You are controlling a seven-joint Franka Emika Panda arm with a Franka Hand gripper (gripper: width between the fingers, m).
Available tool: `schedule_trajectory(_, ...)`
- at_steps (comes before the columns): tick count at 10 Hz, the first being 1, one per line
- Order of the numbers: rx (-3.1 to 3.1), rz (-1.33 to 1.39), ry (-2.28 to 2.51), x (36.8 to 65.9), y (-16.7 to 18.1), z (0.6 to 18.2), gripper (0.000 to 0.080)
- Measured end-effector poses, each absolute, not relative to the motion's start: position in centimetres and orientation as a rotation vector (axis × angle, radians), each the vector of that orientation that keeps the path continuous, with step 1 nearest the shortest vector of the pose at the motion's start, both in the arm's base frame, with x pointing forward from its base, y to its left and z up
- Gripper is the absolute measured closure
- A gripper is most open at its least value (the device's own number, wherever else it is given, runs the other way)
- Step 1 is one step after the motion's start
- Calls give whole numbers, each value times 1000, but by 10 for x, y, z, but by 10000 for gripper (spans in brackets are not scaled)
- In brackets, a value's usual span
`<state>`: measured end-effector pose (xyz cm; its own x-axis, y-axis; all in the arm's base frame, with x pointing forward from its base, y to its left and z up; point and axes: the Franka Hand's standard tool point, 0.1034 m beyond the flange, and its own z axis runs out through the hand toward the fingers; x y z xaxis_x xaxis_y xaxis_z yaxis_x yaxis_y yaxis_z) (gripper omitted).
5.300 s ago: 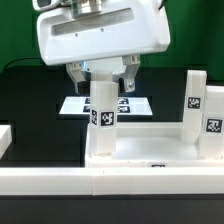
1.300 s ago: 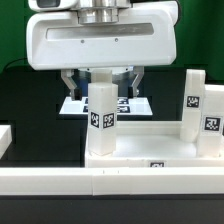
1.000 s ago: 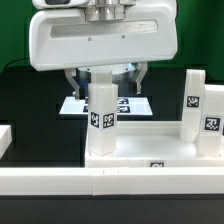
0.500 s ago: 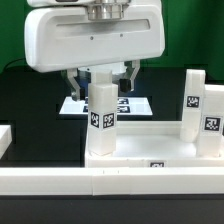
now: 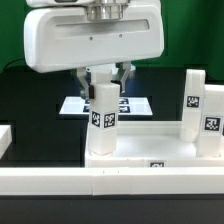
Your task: Assemble desk
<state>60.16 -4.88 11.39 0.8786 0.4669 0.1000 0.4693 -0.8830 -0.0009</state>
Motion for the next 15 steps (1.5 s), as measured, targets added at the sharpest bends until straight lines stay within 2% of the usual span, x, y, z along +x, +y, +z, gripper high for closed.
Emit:
schedule_trajectory(3,-3032,-151,-692,602,-48,114,512)
schedule_trajectory(10,-2942,-197,925,604,-43,111,512)
schedule_trajectory(15,-2770,-180,1306,604,-40,111,512)
